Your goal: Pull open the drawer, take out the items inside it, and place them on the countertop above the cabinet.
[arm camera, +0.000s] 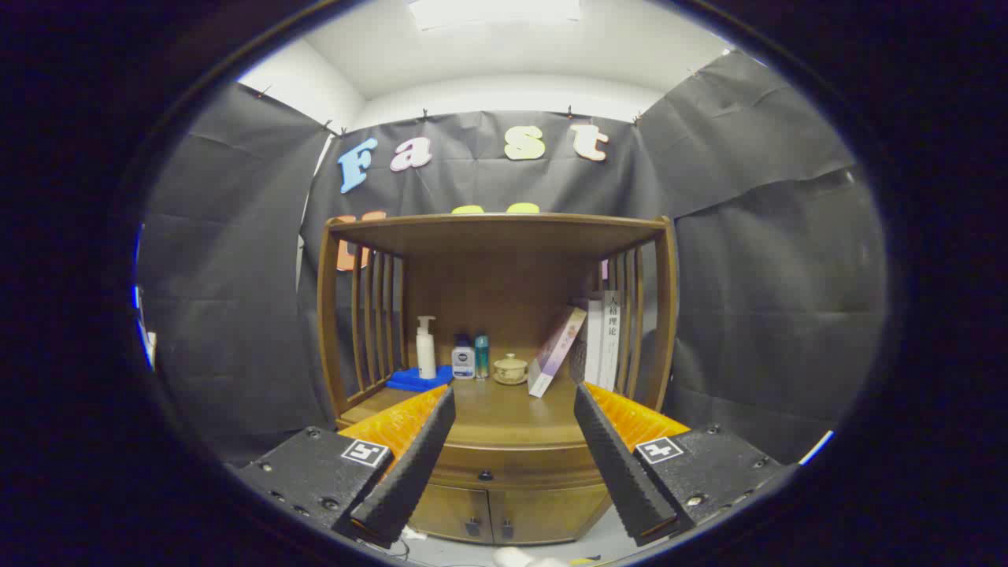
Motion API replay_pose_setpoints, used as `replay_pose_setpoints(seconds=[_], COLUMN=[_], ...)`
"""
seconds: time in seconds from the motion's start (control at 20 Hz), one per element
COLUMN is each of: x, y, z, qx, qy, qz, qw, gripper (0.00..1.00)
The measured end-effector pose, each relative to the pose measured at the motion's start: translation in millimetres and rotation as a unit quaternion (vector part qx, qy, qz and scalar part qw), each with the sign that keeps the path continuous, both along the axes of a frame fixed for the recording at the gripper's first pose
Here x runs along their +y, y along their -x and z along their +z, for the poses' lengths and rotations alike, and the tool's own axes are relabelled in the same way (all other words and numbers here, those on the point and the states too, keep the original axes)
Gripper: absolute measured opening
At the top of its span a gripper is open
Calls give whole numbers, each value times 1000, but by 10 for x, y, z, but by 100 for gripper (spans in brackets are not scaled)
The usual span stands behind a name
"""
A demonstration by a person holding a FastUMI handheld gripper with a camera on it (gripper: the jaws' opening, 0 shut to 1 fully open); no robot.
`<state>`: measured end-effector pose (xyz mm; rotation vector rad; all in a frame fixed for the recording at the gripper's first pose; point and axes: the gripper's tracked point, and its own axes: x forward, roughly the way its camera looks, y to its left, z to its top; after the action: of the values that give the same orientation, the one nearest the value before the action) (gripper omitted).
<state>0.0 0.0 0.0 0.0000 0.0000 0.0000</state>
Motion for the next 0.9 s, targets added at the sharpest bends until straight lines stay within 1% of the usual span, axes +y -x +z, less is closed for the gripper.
replay_pose_setpoints(seconds=[0.4, 0.9], x=[-79, -106], y=[55, 59], z=[3, -7], qx=[-4, -3], qy=[-3, -6], qz=[-14, -17], qw=[1000, 1000], gripper=[99, 99])
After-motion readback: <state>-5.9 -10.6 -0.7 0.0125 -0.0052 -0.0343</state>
